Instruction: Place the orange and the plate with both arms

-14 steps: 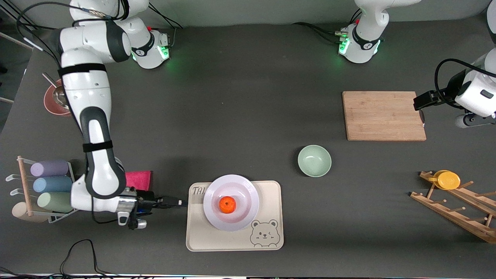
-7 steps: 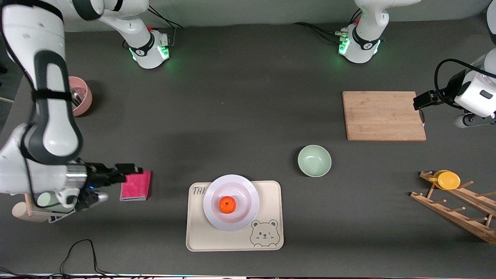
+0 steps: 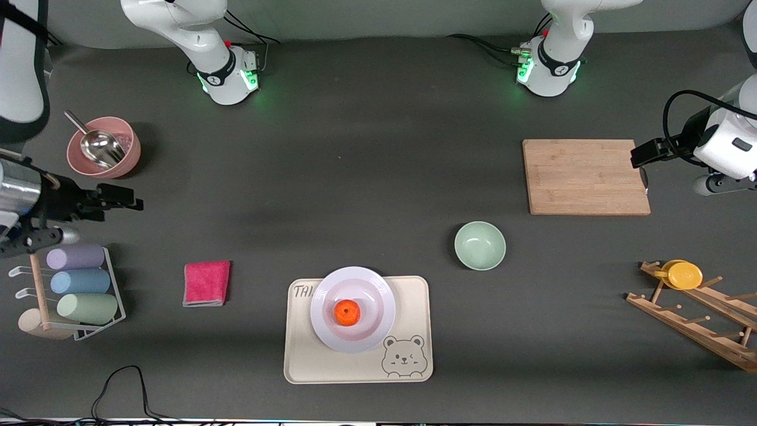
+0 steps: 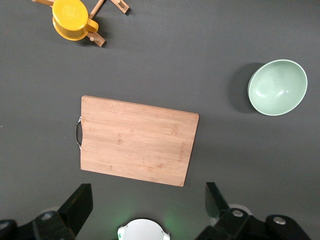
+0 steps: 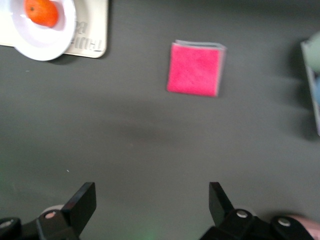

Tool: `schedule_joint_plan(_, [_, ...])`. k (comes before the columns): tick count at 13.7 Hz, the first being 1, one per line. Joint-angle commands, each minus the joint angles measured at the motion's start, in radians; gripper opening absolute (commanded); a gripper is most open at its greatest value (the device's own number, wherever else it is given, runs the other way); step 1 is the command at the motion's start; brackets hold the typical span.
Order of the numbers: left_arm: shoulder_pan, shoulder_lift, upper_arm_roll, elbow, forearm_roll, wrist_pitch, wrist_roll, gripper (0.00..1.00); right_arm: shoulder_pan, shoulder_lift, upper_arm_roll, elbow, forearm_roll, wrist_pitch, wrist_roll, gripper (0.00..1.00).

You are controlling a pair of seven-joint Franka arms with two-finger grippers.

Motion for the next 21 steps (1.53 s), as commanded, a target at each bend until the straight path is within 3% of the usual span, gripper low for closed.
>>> schedule_joint_plan(1, [0.005,-0.001,-0.002,0.008,0.005,-0.018,0.005,1.0,0.006,-0.062,0.03,-0.045,-0.091,0.003,0.114,1.0])
schedule_joint_plan(4, [0.005,-0.001,-0.002,0.006,0.005,-0.018,0.005,1.0,0.002,-0.053,0.032,-0.002,-0.132,0.004,0.117,1.0])
schedule_joint_plan(10, [0.003,-0.001,-0.002,0.011,0.014,-0.029,0.006,1.0,-0.03,-0.02,0.035,0.023,-0.132,0.03,0.117,1.0])
schedule_joint_plan(13, [0.005,-0.002,-0.002,0.011,0.015,-0.029,0.002,1.0,-0.08,-0.031,0.106,0.018,-0.135,0.024,0.14,1.0])
schedule_joint_plan(21, [0.006,-0.014,0.004,0.032,0.017,-0.038,0.006,1.0,-0.08,-0.033,0.104,0.018,-0.137,0.019,0.146,1.0])
